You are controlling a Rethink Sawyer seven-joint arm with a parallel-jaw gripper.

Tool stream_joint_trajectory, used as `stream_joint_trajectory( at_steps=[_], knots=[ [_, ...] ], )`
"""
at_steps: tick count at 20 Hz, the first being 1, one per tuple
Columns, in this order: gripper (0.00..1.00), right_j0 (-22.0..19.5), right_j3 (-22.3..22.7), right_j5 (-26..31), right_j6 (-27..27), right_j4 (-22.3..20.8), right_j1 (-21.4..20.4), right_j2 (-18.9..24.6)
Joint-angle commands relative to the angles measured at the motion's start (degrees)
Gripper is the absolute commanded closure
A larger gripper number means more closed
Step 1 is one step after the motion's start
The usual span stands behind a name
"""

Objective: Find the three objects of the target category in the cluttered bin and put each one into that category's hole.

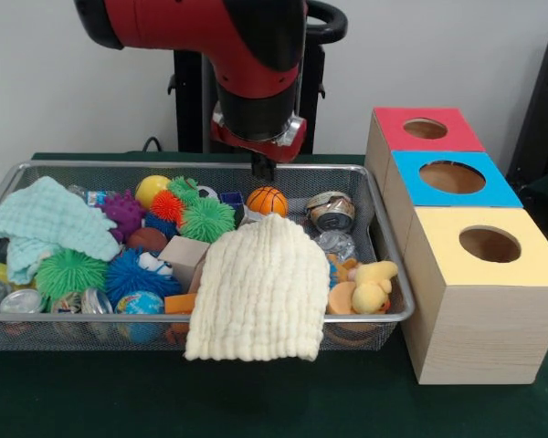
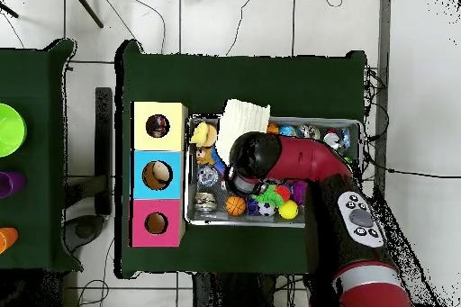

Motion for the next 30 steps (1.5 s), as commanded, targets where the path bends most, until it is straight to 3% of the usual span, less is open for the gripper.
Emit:
stream_joint_trajectory(
  at_steps=[1,30],
  knots=[
    [1.00,-2.6,-4.6,5.4,-12.3,-2.4,1.2,6.4],
    [1.00,-8.2,-12.4,12.3,-22.2,-7.9,5.8,12.0]
  ],
)
